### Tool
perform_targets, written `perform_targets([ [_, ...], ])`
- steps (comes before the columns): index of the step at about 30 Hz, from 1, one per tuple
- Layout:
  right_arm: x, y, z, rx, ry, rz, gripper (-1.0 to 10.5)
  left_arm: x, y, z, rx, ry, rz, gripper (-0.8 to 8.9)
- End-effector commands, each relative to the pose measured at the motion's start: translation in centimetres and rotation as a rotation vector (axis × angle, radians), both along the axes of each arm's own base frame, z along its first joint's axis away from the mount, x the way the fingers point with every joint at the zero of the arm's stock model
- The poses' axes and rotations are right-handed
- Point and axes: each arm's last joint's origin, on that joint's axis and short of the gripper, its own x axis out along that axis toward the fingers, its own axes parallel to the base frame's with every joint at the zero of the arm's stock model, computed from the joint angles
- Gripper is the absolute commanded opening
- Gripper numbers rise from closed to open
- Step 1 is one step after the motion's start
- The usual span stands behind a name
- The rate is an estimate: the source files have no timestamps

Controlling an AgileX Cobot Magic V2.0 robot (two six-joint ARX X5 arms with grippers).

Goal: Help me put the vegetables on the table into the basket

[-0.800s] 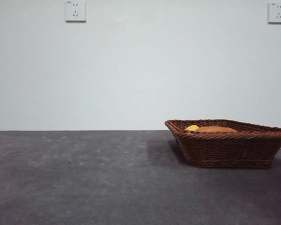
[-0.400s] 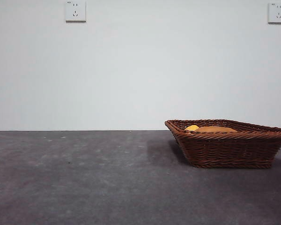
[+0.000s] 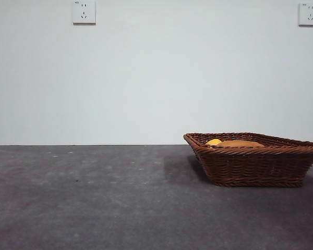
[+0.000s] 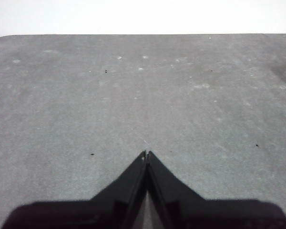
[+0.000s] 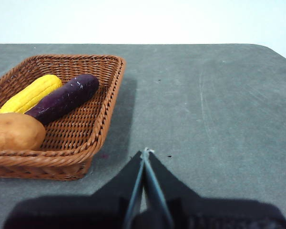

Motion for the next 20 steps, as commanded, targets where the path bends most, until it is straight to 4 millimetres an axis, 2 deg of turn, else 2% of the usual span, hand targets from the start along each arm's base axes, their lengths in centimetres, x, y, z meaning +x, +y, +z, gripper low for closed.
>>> perform_targets([
  [1, 0.04, -0.01, -0.25, 0.009, 0.002, -0.005, 0.0, 0.08, 0.02, -0.38, -0.007, 0.015, 0.0, -0.03],
  [20, 0.05, -0.01, -0.25, 0.009, 0.003, -0.005, 0.0, 0.12, 0.02, -0.48, -0.007, 0.027, 0.0, -0.04],
])
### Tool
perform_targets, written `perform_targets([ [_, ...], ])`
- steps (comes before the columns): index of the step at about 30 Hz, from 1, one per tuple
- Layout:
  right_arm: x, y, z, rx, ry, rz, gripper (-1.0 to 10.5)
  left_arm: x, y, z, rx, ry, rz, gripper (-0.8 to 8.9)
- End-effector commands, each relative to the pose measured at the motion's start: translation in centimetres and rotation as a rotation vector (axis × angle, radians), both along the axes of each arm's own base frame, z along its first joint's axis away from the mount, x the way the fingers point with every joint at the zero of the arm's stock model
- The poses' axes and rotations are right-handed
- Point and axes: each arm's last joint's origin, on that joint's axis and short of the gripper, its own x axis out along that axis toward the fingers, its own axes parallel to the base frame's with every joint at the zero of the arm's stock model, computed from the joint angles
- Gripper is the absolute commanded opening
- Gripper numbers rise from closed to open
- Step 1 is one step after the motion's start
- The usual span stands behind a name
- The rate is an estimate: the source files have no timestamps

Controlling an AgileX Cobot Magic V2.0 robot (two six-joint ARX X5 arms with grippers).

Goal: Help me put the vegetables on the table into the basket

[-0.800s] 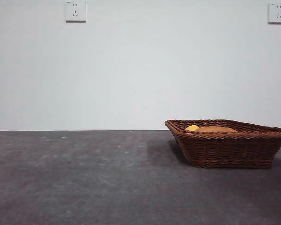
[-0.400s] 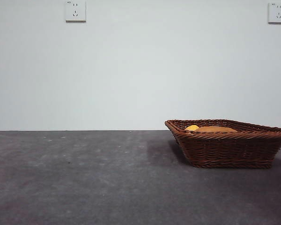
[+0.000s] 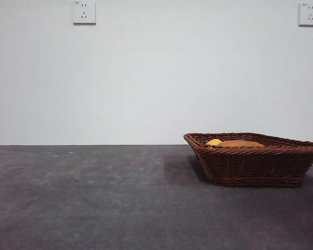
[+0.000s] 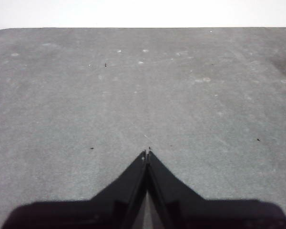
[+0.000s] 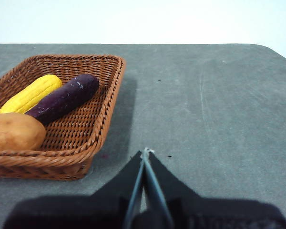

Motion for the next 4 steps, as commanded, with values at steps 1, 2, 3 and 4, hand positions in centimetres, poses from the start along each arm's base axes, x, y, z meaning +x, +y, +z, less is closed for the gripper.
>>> perform_targets([
  [1, 0.05, -0.01, -0.25, 0.009, 0.003, -0.005, 0.0, 0.03, 0.02, -0.31, -0.007, 0.006, 0.0, -0.04],
  [2, 0.05, -0.01, -0.25, 0.009, 0.003, -0.005, 0.0, 0.03, 0.02, -0.31, -0.007, 0.006, 0.0, -0.04],
  [3, 0.05, -0.01, -0.25, 0.009, 0.003, -0.005, 0.0, 0.03, 0.02, -0.32, -0.007, 0.007, 0.0, -0.04],
  [4, 0.05, -0.01, -0.25, 0.009, 0.003, -0.005, 0.0, 0.04, 0.02, -0.32, -0.007, 0.008, 0.0, -0.04],
])
